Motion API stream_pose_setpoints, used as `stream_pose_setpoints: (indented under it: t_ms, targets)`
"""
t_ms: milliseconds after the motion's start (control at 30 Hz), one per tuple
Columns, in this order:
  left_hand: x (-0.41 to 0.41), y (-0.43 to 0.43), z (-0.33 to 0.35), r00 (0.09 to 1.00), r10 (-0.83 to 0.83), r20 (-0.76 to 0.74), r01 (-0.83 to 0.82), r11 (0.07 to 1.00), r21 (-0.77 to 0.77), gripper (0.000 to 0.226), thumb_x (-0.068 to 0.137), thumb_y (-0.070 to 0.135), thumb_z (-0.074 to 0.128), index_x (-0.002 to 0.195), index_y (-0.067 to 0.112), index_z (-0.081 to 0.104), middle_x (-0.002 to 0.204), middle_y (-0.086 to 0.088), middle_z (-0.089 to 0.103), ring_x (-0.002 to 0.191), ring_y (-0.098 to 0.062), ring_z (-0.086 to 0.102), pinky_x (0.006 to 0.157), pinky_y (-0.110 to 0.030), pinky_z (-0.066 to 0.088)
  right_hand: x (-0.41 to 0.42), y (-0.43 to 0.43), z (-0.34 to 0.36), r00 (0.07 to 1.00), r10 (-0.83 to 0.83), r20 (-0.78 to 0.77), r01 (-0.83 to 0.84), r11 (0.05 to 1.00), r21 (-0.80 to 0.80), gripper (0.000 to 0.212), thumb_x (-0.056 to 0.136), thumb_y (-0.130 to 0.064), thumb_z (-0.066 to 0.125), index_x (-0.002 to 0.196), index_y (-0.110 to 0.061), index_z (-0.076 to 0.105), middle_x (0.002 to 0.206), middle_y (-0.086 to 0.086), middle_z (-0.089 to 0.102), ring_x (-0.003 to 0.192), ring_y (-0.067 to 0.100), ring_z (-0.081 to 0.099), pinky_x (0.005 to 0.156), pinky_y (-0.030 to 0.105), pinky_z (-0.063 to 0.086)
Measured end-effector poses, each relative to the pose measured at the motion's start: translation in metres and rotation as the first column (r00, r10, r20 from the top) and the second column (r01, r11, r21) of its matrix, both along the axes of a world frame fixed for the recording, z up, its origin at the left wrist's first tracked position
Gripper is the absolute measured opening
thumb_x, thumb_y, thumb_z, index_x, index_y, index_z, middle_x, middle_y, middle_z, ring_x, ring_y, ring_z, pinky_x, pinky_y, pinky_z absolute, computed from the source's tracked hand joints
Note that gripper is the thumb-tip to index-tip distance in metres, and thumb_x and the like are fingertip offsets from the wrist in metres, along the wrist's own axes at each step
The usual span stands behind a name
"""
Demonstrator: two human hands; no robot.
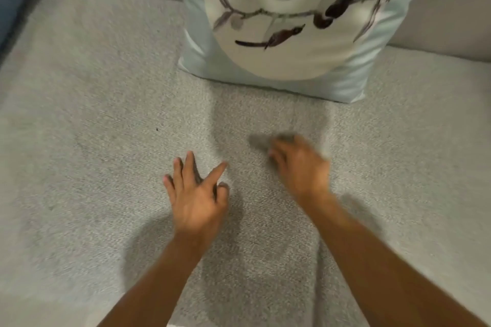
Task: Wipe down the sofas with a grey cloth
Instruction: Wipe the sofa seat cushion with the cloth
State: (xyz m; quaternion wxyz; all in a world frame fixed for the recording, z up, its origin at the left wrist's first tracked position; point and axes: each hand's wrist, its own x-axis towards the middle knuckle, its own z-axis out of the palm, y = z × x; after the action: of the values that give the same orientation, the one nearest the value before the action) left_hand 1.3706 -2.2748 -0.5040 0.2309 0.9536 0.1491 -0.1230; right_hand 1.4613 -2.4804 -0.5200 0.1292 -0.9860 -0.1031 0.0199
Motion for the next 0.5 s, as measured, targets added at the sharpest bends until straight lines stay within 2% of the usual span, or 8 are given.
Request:
stream_pose_setpoints:
  t_ms: [100,133,167,267,367,433,500]
  targets:
    - [0.013,-0.014,-0.003,0.999,-0.019,0.031,0.020,1.000,-0.019,0.042,0.103,0.039,0.041,0.142,0.052,0.050,0.171,-0.013,0.005,0.157,-0.031,-0.010,0.124,-0.053,-0.013,0.068,0.001,0.001,0.952,-0.305,-0.013,0.304,0.948,0.096,0.029,0.100,-0.044,0.052,0.124,-0.035,0.065,0.125,-0.003,0.058,0.100,0.022,0.063,0.071,0.030,0.039]
    - [0.016,-0.018,-0.004,0.999,-0.025,0.043,0.027,0.999,-0.034,0.042,0.102,0.035,0.047,0.140,0.051,0.052,0.170,-0.013,0.007,0.158,-0.032,-0.009,0.124,-0.053,-0.012,0.067,0.001,0.000,0.938,-0.345,-0.029,0.346,0.930,0.120,0.029,0.099,-0.044,0.052,0.124,-0.035,0.064,0.125,-0.003,0.059,0.100,0.022,0.063,0.072,0.030,0.039]
    - [0.018,-0.022,-0.005,0.998,-0.032,0.059,0.035,0.998,-0.050,0.043,0.100,0.032,0.053,0.139,0.049,0.055,0.170,-0.014,0.010,0.158,-0.034,-0.006,0.125,-0.054,-0.010,0.053,0.001,-0.002,0.944,-0.326,-0.041,0.329,0.936,0.125,0.029,0.099,-0.045,0.051,0.124,-0.035,0.063,0.125,-0.004,0.059,0.098,0.021,0.063,0.072,0.029,0.041]
    - [0.023,-0.036,-0.009,0.991,-0.070,0.115,0.077,0.995,-0.064,0.048,0.092,0.025,0.067,0.136,0.042,0.062,0.166,-0.019,0.022,0.155,-0.045,0.010,0.123,-0.065,0.006,-0.028,-0.002,-0.002,0.995,-0.069,-0.077,0.080,0.984,0.159,0.035,0.098,-0.052,0.048,0.126,-0.036,0.059,0.124,-0.005,0.061,0.081,0.019,0.069,0.063,0.033,0.055]
    - [0.028,-0.044,-0.009,0.995,-0.067,0.074,0.071,0.996,-0.046,0.049,0.092,0.028,0.067,0.137,0.045,0.060,0.167,-0.021,0.020,0.155,-0.045,0.009,0.123,-0.065,0.009,-0.057,-0.028,0.003,0.994,0.082,-0.067,-0.073,0.988,0.139,0.030,0.093,-0.050,0.062,0.118,-0.036,0.069,0.115,-0.010,0.067,0.071,0.015,0.071,0.056,0.030,0.054]
    - [0.030,-0.050,-0.007,0.997,-0.064,0.043,0.066,0.997,-0.046,0.048,0.095,0.030,0.063,0.139,0.047,0.057,0.169,-0.021,0.012,0.157,-0.042,0.002,0.125,-0.062,0.005,-0.025,-0.046,0.008,0.998,0.047,-0.033,-0.045,0.997,0.059,0.028,0.095,-0.052,0.059,0.118,-0.038,0.069,0.119,-0.013,0.066,0.074,0.014,0.070,0.059,0.027,0.053]
    - [0.029,-0.055,-0.008,0.997,-0.068,0.038,0.069,0.997,-0.031,0.048,0.097,0.032,0.060,0.142,0.047,0.054,0.169,-0.021,0.008,0.157,-0.041,-0.002,0.124,-0.060,0.001,0.018,-0.062,0.011,0.987,-0.160,-0.032,0.162,0.984,0.077,0.027,0.097,-0.052,0.054,0.119,-0.041,0.066,0.123,-0.014,0.063,0.087,0.014,0.068,0.068,0.028,0.052]
